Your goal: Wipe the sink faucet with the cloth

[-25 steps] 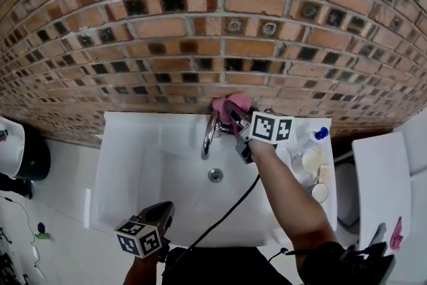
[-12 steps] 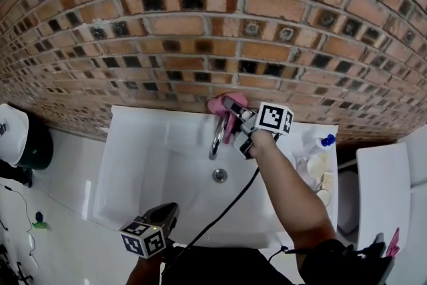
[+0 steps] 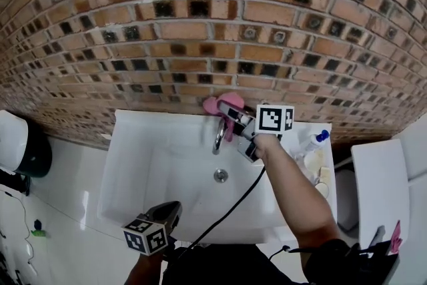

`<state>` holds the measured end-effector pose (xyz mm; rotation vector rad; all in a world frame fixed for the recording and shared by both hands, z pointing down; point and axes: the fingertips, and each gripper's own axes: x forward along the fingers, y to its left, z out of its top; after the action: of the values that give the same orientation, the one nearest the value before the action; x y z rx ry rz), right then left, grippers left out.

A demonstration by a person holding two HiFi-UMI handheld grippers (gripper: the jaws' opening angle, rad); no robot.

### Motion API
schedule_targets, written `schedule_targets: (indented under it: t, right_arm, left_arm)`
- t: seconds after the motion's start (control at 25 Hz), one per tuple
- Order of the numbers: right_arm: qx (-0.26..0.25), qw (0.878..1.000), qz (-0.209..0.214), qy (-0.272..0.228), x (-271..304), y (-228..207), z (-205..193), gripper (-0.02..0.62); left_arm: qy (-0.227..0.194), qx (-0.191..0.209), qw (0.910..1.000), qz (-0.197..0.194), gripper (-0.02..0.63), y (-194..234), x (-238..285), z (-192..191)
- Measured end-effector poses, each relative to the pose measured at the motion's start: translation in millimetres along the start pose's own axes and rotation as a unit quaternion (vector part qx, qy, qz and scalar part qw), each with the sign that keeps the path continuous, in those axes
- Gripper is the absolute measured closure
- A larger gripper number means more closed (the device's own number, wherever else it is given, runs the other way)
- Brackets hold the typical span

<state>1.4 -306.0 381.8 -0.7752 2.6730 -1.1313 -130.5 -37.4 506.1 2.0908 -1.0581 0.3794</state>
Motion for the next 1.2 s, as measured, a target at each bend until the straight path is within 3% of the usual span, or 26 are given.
schedule_targets:
  t: [0.2, 0.4, 0.52, 0.64, 0.92, 1.2]
  right_arm:
    - [-0.134, 0.988, -0.039, 0.060, 0.0, 25.2, -17.5, 0.551]
    - [-0.286, 0.949, -0.078, 0.109, -1.9, 43.5, -43.2, 0.551]
    - [-0.340, 0.929, -0.095, 0.115, -4.1, 51.2, -57.2, 0.551]
    - [-0.352, 0.925, -0.101, 0.099, -7.9, 56.6, -66.2, 0.551]
    - [-0.322, 0.942, -0.078, 0.047, -21.3, 68.3, -91.3, 0.551]
    - [-0.319, 0.940, -0.103, 0.053, -22.8, 63.7, -121.9, 0.551]
  left_arm:
    - [-0.002, 0.009, 0.9998, -0.015, 0.601, -2.1, -12.7, -5.1]
    - [0.001, 0.013, 0.9996, -0.024, 0.601, 2.9, -23.8, -17.6]
    - [0.005, 0.016, 0.9994, -0.031, 0.601, 3.8, -28.1, -24.3]
    - [0.008, 0.020, 0.9990, -0.039, 0.601, 3.2, -31.9, -27.2]
    - [0.006, 0.025, 0.9989, -0.039, 0.601, 9.5, -46.8, -29.3]
    - [0.003, 0.023, 0.9992, -0.034, 0.601, 18.9, -65.0, -39.3]
